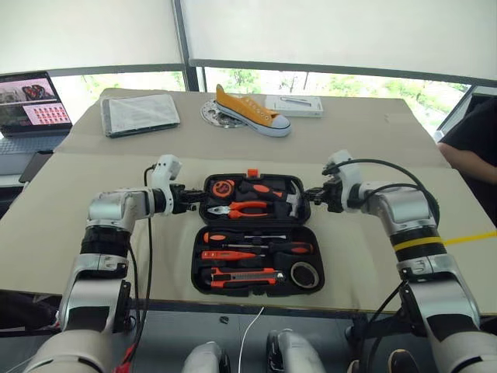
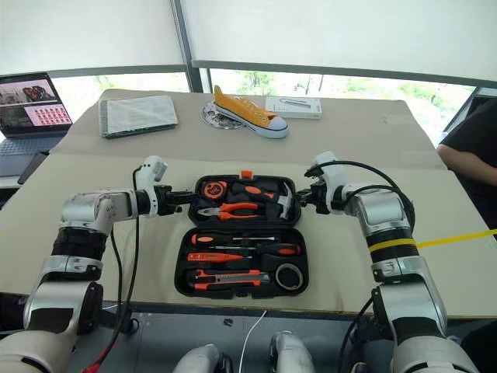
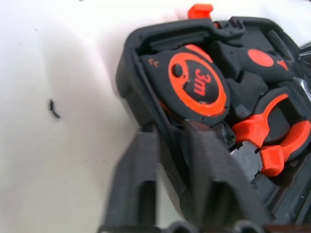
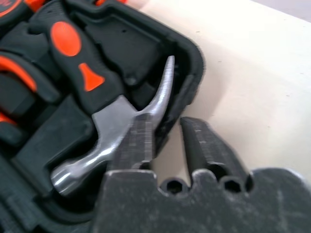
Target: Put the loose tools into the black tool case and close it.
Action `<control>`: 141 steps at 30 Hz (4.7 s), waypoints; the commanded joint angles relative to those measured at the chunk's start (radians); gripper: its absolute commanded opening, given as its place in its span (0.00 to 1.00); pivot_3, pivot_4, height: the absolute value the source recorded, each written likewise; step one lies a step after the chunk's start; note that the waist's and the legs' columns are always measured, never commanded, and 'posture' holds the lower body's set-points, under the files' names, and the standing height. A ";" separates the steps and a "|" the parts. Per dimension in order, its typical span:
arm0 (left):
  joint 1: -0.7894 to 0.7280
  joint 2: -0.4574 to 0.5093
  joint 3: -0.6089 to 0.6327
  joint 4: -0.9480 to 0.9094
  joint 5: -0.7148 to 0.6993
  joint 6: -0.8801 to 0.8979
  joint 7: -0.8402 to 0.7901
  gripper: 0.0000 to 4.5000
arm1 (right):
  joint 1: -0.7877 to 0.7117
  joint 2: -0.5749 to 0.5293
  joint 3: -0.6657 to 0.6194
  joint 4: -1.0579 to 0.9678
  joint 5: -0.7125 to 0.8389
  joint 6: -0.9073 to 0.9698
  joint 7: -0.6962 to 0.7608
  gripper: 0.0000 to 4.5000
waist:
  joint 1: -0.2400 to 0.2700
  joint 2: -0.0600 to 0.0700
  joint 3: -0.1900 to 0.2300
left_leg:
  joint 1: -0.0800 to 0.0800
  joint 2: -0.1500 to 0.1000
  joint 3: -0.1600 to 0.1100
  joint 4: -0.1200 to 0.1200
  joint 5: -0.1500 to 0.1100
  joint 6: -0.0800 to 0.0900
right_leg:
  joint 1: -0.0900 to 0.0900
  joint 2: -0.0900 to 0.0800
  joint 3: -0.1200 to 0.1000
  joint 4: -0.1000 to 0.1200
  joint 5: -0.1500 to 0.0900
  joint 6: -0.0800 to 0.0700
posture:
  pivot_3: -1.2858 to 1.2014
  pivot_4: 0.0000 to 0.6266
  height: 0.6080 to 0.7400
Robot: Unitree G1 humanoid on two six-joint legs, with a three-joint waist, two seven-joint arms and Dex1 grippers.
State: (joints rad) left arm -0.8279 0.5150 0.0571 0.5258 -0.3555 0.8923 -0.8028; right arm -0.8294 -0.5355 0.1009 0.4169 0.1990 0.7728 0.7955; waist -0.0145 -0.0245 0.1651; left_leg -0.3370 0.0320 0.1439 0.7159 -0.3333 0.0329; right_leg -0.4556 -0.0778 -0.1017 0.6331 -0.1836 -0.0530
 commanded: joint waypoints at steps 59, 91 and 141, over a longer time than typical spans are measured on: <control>0.290 0.282 -0.045 -0.158 0.154 -0.710 -0.216 0.28 | 0.865 -0.381 -0.146 -0.891 0.129 -0.533 0.258 0.02 | 0.045 -0.003 -0.001 | -0.002 0.001 0.003 -0.005 -0.003 0.005 | -0.002 0.003 0.003 -0.007 -0.003 0.004 | 0.52 0.24 0.94; -0.033 0.049 -0.262 -0.302 0.093 -0.584 -0.684 0.01 | 0.884 -0.305 -0.215 -0.937 0.150 -0.393 0.183 0.00 | 0.028 -0.005 0.001 | -0.015 0.001 -0.004 0.013 -0.005 0.011 | -0.002 0.001 -0.001 -0.004 -0.005 0.012 | 0.52 0.24 0.94; 0.031 -0.027 -0.494 -0.081 0.400 -1.065 -0.614 0.01 | 0.634 -0.163 -0.058 -0.953 0.198 -0.186 0.046 0.00 | 0.020 -0.002 -0.030 | 0.002 0.002 -0.004 0.005 -0.013 0.025 | 0.010 0.001 0.006 -0.006 -0.008 0.013 | 0.52 0.24 0.94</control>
State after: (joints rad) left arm -0.8234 0.4757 -0.3959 0.3929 -0.0077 -0.1779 -1.4089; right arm -0.1796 -0.6882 0.0295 -0.5329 0.4134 0.5756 0.8597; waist 0.0056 -0.0261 0.1353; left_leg -0.3359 0.0335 0.1403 0.7208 -0.3469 0.0577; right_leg -0.4461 -0.0765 -0.0960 0.6266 -0.1911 -0.0404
